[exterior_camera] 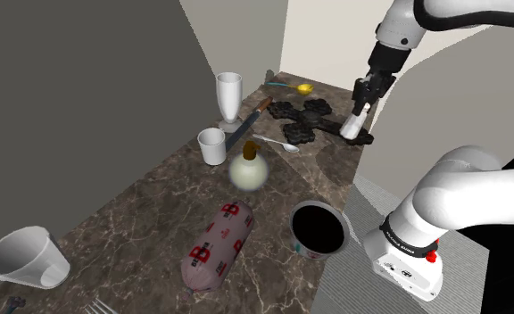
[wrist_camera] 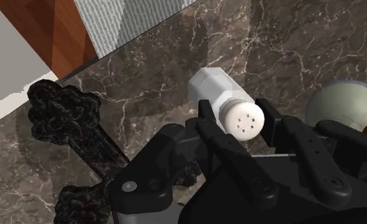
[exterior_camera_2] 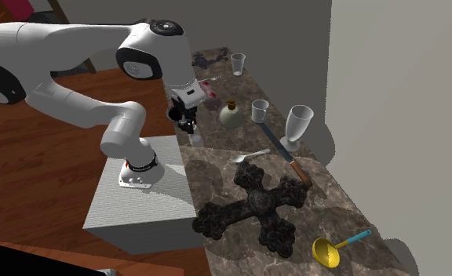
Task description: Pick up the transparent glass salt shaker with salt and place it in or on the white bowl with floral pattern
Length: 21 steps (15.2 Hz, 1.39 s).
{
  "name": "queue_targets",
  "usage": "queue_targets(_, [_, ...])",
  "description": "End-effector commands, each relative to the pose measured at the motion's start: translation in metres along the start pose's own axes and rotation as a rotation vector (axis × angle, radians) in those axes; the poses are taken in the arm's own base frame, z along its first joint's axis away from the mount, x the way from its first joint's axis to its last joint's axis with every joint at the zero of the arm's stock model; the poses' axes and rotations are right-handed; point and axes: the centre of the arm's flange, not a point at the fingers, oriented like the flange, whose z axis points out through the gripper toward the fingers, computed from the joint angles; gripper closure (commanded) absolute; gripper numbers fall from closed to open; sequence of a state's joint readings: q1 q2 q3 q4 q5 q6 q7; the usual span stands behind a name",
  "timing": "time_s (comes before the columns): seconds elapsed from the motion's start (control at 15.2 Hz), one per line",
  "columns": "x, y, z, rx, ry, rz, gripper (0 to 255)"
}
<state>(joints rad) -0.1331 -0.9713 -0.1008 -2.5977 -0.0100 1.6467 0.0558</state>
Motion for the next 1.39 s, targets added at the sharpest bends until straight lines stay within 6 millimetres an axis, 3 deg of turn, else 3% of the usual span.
queue_targets(0.0, [-0.012,-0.021,-0.005,0.0,0.0,0.0,255])
queue_targets(1.32, [-0.145,-0.248,-0.021,0.0,0.0,0.0,255])
